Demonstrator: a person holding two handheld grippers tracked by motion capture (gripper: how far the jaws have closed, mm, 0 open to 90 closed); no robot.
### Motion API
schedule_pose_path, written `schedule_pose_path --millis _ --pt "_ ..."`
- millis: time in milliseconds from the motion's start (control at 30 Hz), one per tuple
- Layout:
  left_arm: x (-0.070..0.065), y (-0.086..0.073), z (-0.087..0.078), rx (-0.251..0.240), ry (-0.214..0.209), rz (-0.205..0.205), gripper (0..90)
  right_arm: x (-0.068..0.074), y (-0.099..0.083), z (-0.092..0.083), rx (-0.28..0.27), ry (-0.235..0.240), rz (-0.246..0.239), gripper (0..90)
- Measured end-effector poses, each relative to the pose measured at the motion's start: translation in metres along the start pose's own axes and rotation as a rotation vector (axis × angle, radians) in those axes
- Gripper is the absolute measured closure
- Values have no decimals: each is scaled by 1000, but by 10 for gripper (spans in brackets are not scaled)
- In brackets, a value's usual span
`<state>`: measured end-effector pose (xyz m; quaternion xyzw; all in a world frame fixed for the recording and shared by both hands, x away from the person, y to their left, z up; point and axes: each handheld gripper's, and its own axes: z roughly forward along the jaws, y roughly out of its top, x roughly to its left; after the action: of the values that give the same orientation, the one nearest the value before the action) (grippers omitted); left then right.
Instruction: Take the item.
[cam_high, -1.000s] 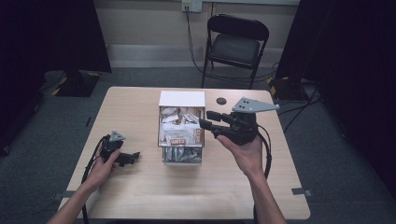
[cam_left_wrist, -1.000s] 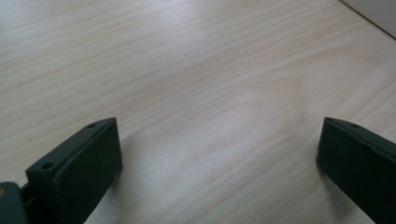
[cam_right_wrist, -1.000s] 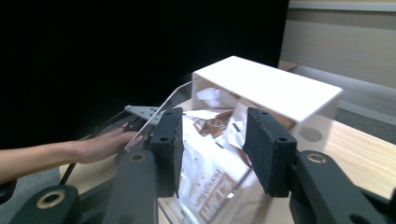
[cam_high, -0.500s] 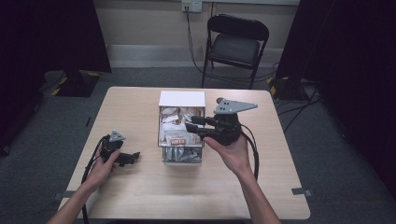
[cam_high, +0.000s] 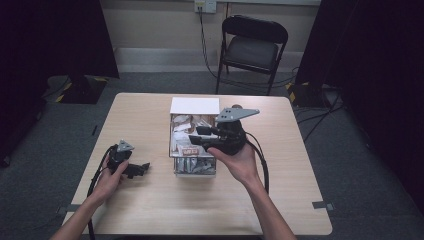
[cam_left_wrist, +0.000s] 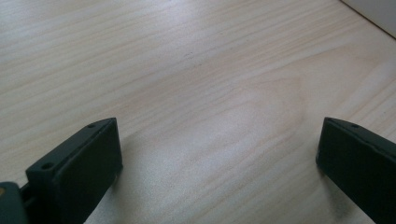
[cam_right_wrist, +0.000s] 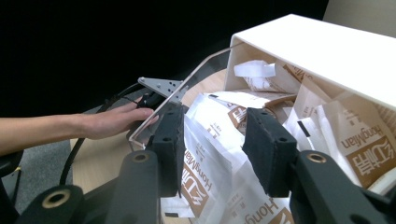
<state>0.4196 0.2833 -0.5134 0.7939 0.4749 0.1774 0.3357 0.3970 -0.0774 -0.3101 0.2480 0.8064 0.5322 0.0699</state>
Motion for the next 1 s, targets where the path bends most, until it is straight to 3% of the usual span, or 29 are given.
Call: schedule_pose_path --millis 333,567,1000 --pt "-1 0 0 -3 -2 -4 0 1 -3 9 38 37 1 642" --pt "0 0 -1 4 -4 4 0 7 -4 11 68 67 -26 703" --pt "0 0 -1 4 -4 4 0 8 -7 16 107 73 -32 751"
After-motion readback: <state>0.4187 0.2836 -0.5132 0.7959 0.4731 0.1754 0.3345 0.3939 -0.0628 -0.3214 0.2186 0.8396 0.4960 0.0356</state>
